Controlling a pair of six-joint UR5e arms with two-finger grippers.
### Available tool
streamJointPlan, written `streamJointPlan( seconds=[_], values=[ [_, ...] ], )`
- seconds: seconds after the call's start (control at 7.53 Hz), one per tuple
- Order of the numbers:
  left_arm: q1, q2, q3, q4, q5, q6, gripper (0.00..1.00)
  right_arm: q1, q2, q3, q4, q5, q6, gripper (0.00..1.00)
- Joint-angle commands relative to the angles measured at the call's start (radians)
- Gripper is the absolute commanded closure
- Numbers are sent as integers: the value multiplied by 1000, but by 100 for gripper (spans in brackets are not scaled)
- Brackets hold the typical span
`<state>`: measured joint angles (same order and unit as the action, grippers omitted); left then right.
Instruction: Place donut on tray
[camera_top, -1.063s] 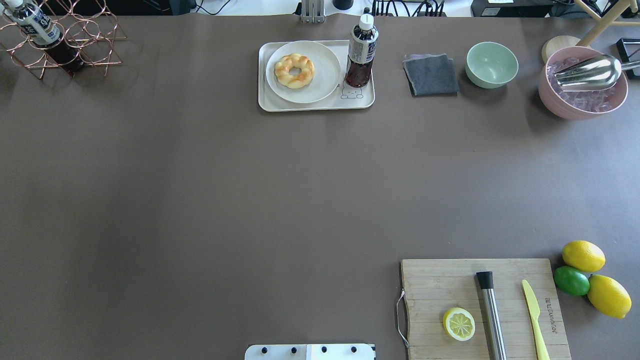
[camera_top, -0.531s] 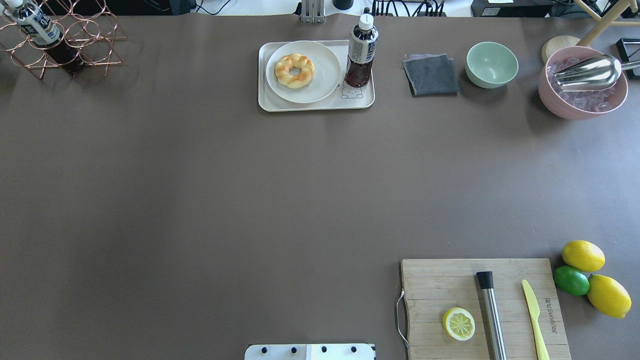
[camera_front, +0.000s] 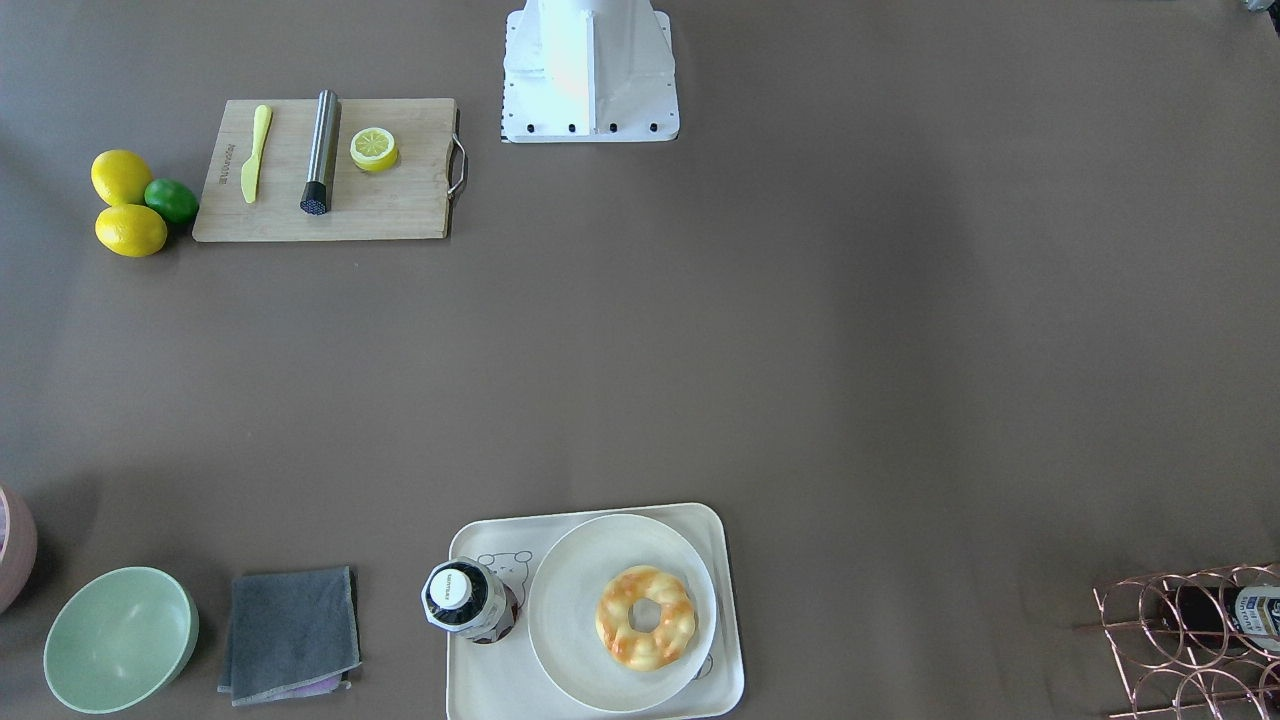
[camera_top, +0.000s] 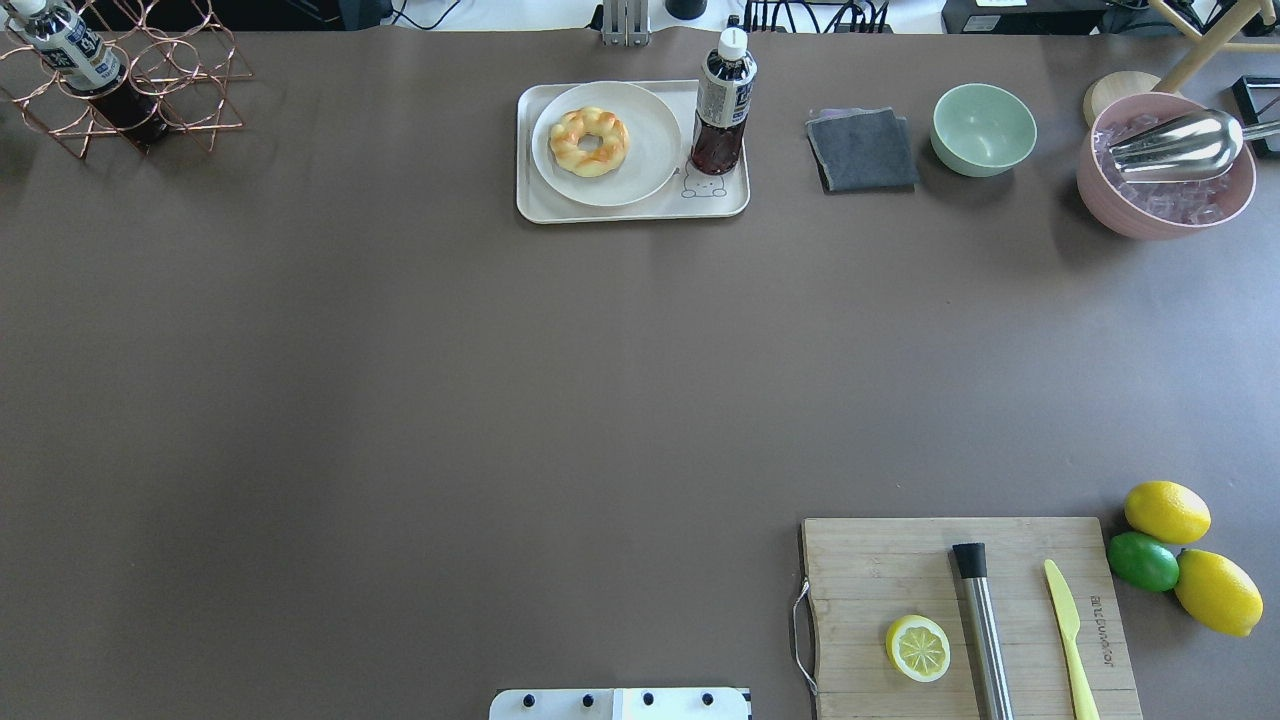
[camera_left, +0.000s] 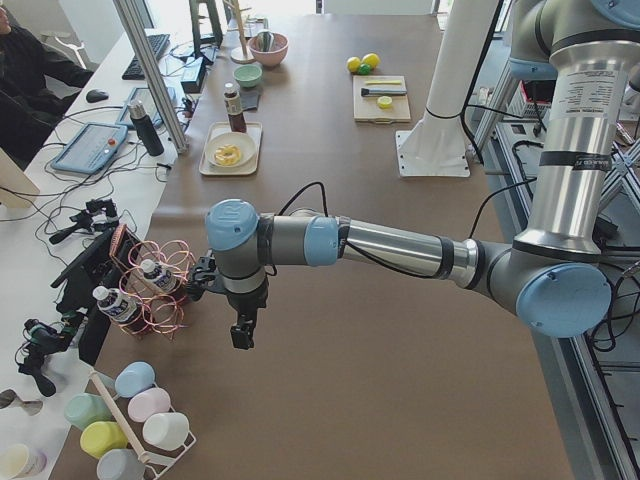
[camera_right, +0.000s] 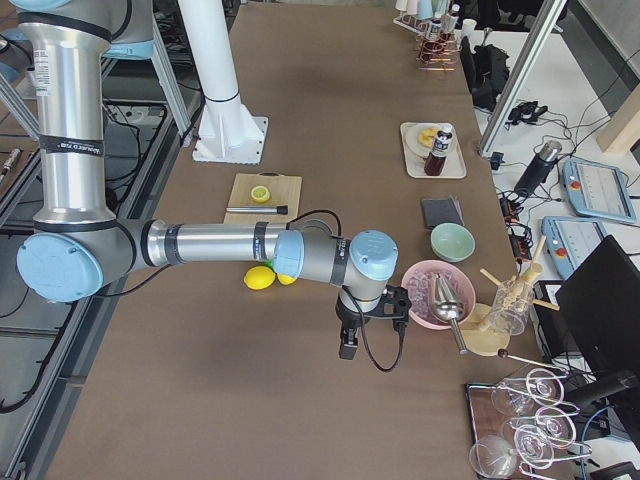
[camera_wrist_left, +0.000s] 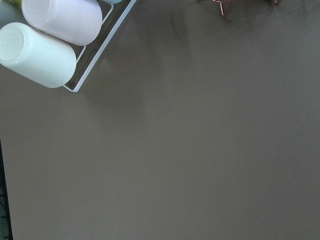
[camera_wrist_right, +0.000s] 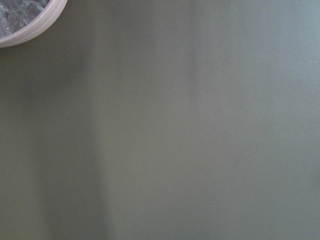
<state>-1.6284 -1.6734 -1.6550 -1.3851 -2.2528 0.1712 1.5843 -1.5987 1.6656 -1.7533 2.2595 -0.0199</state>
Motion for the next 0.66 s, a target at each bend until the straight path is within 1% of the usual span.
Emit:
streamJointPlan(
  seconds=[0.0, 0.53],
  values=[
    [-1, 0, 14, -5, -1, 1, 2, 0, -1, -3, 0, 0, 0, 0],
    [-2, -8, 15, -2, -1, 1, 2, 0, -4, -1, 0, 15, 0, 0]
  ],
)
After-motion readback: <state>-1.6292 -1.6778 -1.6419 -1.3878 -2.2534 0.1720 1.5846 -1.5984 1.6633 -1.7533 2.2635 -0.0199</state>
